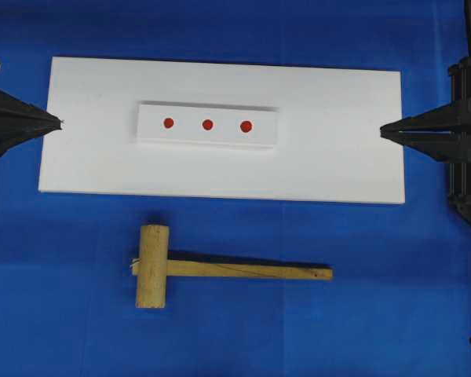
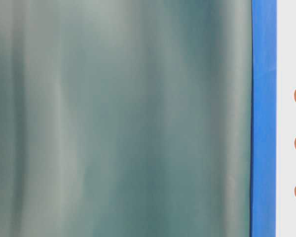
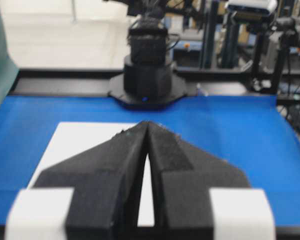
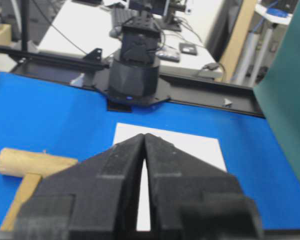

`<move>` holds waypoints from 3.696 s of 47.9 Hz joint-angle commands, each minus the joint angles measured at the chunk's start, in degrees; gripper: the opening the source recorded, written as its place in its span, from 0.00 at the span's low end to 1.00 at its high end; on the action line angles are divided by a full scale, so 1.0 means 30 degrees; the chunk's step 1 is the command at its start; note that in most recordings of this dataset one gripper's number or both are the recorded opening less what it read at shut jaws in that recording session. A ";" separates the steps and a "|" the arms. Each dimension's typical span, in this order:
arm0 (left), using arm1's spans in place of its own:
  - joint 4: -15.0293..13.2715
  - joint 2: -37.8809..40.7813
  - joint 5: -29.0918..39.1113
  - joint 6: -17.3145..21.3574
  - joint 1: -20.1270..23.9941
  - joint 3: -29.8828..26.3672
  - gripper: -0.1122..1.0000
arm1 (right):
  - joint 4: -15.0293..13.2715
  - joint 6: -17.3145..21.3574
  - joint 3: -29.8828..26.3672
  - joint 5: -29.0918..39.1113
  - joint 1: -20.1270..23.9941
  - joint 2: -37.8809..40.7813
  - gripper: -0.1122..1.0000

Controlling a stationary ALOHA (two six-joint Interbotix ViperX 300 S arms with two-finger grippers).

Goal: Hit the mark with a hammer.
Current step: 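Move the right gripper toward the wooden mallet's handle, then close the right gripper around the mallet handle near its end, then lift the mallet with the right gripper over the red-dot strip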

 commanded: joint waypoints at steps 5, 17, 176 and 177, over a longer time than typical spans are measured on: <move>-0.0205 -0.0059 -0.0088 -0.0146 0.0059 -0.0410 0.10 | 0.0293 0.0264 -0.0820 0.0381 0.0146 0.0615 0.06; -0.0205 -0.0059 0.0293 -0.0146 0.0059 -0.0381 0.10 | 0.0322 0.1494 -0.1963 0.0938 0.1816 0.2725 0.05; -0.0205 -0.0645 0.1025 -0.0176 0.0059 0.0117 0.10 | 0.7500 -0.1787 -0.9492 -0.0088 0.2900 1.6787 0.19; -0.0205 -0.0645 0.0996 -0.0176 0.0059 0.0117 0.10 | 0.7500 -0.1963 -0.9492 -0.0029 0.2637 1.6729 0.19</move>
